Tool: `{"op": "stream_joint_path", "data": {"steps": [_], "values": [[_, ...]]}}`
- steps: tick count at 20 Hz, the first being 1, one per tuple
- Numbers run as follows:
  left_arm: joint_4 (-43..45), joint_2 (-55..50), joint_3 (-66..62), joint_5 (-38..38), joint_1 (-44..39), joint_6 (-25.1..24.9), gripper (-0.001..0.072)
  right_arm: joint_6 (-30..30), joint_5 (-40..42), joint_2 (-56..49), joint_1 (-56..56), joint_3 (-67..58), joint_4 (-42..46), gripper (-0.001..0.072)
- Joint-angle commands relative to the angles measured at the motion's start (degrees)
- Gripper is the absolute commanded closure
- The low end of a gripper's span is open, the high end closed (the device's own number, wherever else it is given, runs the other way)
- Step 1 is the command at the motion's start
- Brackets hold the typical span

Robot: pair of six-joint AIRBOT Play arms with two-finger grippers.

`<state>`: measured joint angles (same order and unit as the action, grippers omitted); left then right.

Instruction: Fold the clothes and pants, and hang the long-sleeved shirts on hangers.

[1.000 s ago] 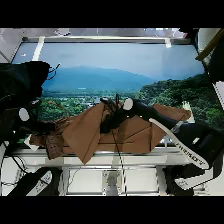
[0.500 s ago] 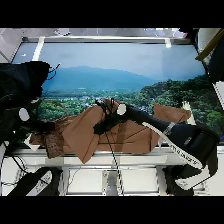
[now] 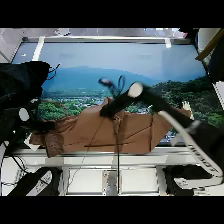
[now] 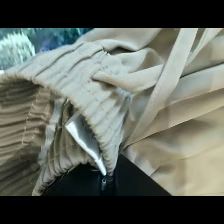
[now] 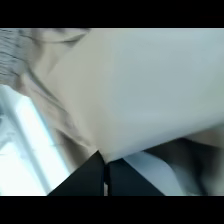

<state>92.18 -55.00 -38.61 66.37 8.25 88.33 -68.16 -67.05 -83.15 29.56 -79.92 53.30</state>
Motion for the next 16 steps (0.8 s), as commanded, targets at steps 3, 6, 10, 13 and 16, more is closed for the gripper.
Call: {"op": "stream_joint_path", "data": {"steps": [3,6,10,13,16], "values": [[0.39,0.07,-3.65,-7.19,0.07,5.38,0.0682,-4.55,-9.22,12.02,-18.32,-6.71,20.52,0.0698],[0.39,0.07,-4.57,-14.12,0.07,10.03,0.0681,-7.04,-8.90,12.04,-29.49,-6.71,21.16,0.0698],[0.39,0.00,-4.57,-24.39,0.07,19.02,0.0682,-13.14,-6.49,7.80,-40.04,-6.71,21.31,0.0698],[0.39,-0.42,-4.57,-33.88,0.07,26.25,0.0682,-13.79,-2.34,3.48,-42.21,-6.69,21.35,0.0698],[0.39,-3.58,-4.57,-37.22,0.07,30.03,0.0682,-13.86,2.86,-2.08,-42.05,-6.71,21.46,0.0698]]}}
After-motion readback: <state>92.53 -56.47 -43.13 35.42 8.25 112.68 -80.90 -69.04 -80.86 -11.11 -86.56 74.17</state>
